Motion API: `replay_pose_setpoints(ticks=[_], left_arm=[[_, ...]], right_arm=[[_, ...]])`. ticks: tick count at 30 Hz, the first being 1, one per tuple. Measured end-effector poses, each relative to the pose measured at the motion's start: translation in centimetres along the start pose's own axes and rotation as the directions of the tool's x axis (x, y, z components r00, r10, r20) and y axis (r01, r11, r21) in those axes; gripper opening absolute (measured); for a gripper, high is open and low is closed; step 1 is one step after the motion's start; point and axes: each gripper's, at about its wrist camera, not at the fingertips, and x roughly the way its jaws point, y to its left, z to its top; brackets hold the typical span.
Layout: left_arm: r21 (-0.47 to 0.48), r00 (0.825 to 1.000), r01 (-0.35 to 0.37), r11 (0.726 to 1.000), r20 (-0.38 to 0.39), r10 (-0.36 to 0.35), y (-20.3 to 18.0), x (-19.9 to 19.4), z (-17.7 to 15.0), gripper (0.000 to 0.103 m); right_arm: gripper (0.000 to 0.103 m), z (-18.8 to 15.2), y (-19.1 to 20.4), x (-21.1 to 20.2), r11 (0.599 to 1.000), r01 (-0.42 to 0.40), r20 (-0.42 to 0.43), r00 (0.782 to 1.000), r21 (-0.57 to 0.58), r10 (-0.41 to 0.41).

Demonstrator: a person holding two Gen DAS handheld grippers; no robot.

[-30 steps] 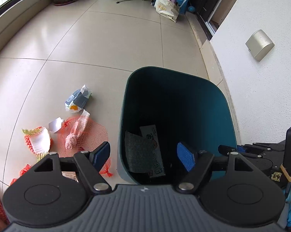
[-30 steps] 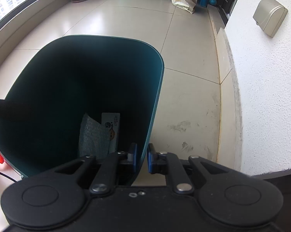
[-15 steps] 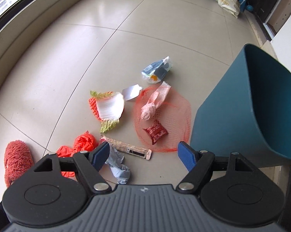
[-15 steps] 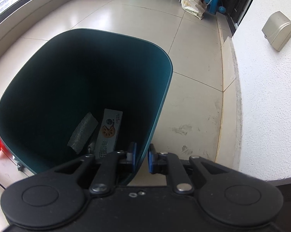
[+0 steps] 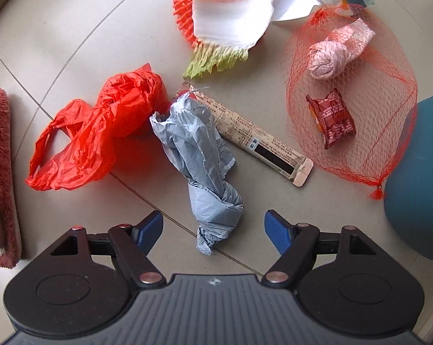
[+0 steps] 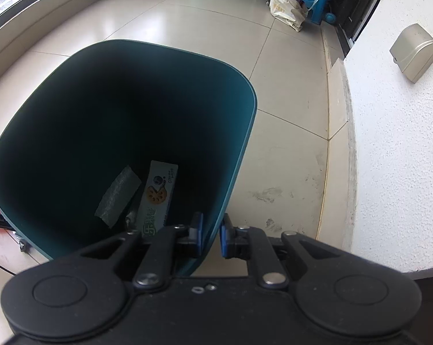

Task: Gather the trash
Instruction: 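Lower the left tool and close it on the grey plastic bag, then carry the grey bag with the left tool and release it into the bin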

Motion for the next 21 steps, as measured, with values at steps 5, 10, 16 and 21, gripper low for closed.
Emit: replay_pose_setpoints(ticks=[5,10,16,21], left_arm=[[0.002,1.0,-0.015,1.0,-0.006,0.015,0.4,2.4,0.5,0.076],[0.044,0.999,-0.051,0.998,0.015,0.05,0.0,3.0,0.8,0.065],[0.074,0.997,-0.075,0.994,0.033,0.073,-0.9,1.9,0.6,0.045],[0.075,0.997,-0.042,0.996,0.062,0.037,-1.5,-2.6,0.3,0.045]], right_arm=[[0.011,0.0,0.3,-0.1,1.0,0.009,0.0,1.0,-0.017,-0.009],[0.011,0.1,0.4,-0.1,1.0,0.011,-0.001,1.0,-0.021,-0.011],[0.011,0.0,0.3,-0.1,1.0,0.01,-0.003,1.0,-0.019,-0.01],[0.011,0.2,0.0,0.1,1.0,0.002,-0.012,1.0,-0.008,-0.002]])
